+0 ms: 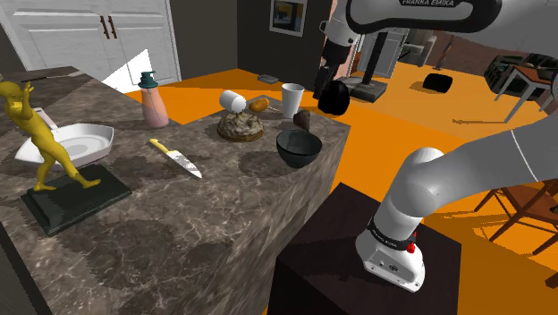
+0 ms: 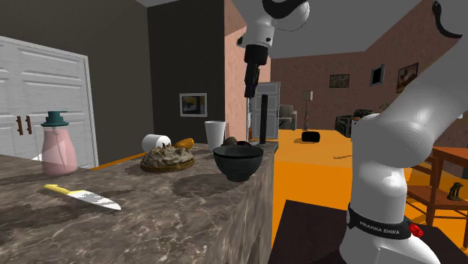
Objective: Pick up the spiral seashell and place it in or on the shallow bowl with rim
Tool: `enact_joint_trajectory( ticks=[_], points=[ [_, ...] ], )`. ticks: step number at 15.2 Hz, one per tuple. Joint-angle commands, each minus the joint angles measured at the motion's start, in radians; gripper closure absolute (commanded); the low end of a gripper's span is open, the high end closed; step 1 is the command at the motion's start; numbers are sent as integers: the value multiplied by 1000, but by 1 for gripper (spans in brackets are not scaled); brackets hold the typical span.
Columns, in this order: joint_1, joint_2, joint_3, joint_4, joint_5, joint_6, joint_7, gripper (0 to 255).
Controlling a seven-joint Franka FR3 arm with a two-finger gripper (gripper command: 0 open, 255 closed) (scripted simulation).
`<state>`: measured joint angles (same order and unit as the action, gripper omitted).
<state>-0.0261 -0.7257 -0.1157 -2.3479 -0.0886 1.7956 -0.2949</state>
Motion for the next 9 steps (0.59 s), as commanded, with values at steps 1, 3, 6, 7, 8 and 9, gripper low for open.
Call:
enact_joint_trajectory(
  ticks=[1, 3, 6, 7, 8, 9],
  points=[
    [-2, 31, -39, -20, -6, 59, -44, 0],
    [-2, 72, -81, -31, -9, 118, -89, 0],
    [2, 146, -144, -37, -6, 205, -161, 0],
    [4, 174, -165, -36, -2, 233, -186, 0],
    [7, 203, -186, -33, 4, 261, -212, 0],
    [12, 233, -208, -28, 12, 288, -239, 0]
  ],
)
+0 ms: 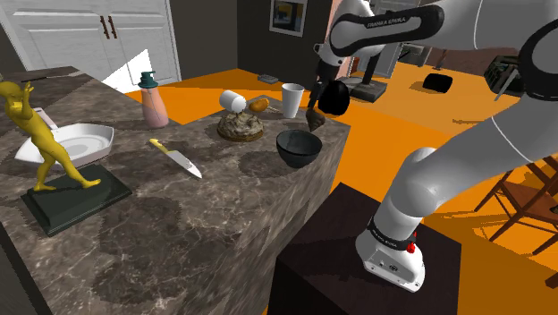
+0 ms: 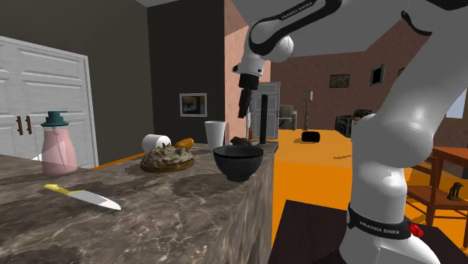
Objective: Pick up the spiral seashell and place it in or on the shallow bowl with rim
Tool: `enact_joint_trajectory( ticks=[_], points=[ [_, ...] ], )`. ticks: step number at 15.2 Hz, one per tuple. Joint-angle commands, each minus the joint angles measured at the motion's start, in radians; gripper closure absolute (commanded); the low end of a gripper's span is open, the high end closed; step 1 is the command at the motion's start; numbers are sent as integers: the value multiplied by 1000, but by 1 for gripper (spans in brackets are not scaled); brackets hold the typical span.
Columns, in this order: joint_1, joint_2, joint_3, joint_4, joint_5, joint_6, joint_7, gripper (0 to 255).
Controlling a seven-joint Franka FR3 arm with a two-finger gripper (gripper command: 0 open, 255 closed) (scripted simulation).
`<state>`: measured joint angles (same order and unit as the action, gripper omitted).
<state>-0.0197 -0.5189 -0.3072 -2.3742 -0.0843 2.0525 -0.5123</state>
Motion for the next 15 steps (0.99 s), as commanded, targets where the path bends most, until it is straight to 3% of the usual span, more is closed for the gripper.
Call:
enact_joint_trajectory(
  ticks=[1, 6, 10, 13, 15],
  points=[
    [10, 58, -38, 4, 17, 58, -49, 0],
    [45, 235, -146, 59, 104, 174, -208, 0],
    [74, 401, -222, 132, 234, 238, -367, 0],
    [75, 536, -255, 205, 361, 261, -499, 0],
    [73, 556, -249, 199, 381, 282, -512, 0]
  ],
)
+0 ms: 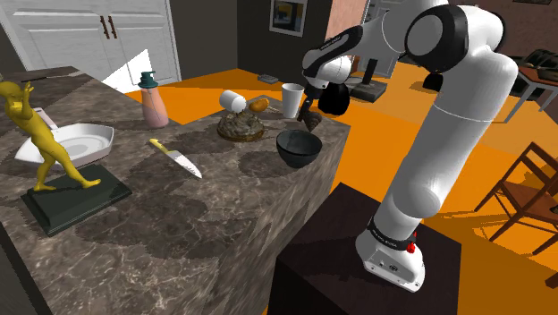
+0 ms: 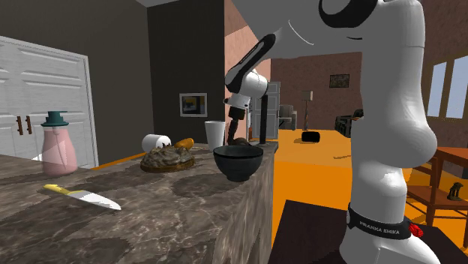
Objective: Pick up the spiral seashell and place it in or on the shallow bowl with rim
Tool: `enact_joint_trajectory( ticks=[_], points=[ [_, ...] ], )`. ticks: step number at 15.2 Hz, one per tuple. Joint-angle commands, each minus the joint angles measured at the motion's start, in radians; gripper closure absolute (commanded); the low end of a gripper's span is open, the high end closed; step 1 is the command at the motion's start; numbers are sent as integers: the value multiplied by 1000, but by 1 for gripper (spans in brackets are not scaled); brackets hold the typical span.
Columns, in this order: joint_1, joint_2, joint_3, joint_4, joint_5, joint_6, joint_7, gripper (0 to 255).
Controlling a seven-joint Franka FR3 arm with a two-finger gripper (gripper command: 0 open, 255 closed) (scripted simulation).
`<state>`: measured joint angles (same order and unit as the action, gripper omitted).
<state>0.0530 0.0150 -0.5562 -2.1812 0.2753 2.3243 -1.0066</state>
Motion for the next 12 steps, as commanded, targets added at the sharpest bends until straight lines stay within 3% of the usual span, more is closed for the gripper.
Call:
enact_joint_trajectory(
  ticks=[1, 6, 12],
  points=[
    [0, 33, 1, 4, 32, 21, -25, 0],
    [0, 83, 11, -5, 83, 67, -59, 0],
    [-1, 83, 11, -5, 83, 67, -59, 0]
  ],
)
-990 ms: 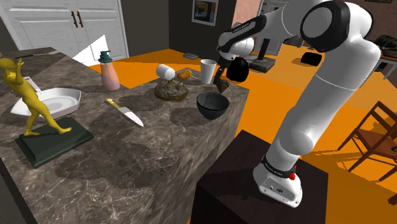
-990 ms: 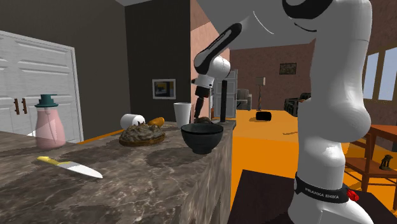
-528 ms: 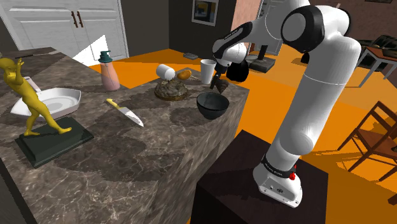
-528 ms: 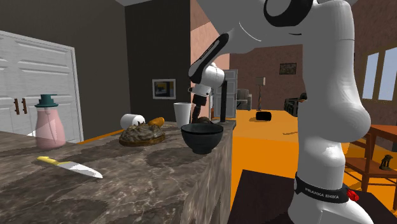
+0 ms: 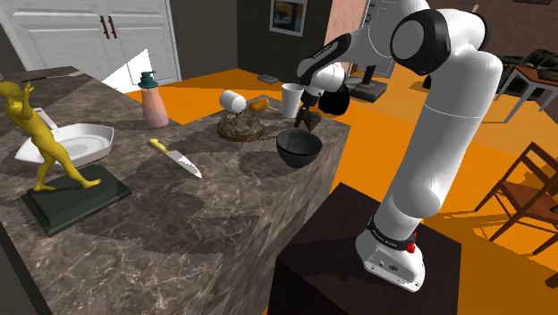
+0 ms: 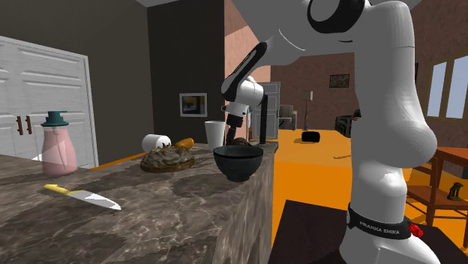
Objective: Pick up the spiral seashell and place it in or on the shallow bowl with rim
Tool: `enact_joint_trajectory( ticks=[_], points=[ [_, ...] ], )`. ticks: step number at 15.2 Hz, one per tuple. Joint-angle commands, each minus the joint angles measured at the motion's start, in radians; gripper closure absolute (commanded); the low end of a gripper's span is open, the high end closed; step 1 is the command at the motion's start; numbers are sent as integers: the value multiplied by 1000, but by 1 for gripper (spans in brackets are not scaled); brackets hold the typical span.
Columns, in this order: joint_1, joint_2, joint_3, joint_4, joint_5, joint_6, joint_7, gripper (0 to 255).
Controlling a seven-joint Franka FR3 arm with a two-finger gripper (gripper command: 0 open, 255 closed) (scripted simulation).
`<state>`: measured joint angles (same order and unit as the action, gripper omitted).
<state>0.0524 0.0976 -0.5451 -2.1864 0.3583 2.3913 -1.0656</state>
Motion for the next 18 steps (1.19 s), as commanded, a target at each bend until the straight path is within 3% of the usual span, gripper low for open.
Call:
enact_joint_trajectory(
  ticks=[1, 2, 3, 12, 13, 18],
  points=[
    [0, 0, 0, 0, 0, 0, 0, 0],
    [0, 0, 0, 0, 0, 0, 0, 0],
    [0, 0, 0, 0, 0, 0, 0, 255],
    [0, 0, 0, 0, 0, 0, 0, 255],
    [0, 0, 0, 0, 0, 0, 0, 0],
    [-38, 178, -34, 309, -118, -253, 36, 0]
  ],
)
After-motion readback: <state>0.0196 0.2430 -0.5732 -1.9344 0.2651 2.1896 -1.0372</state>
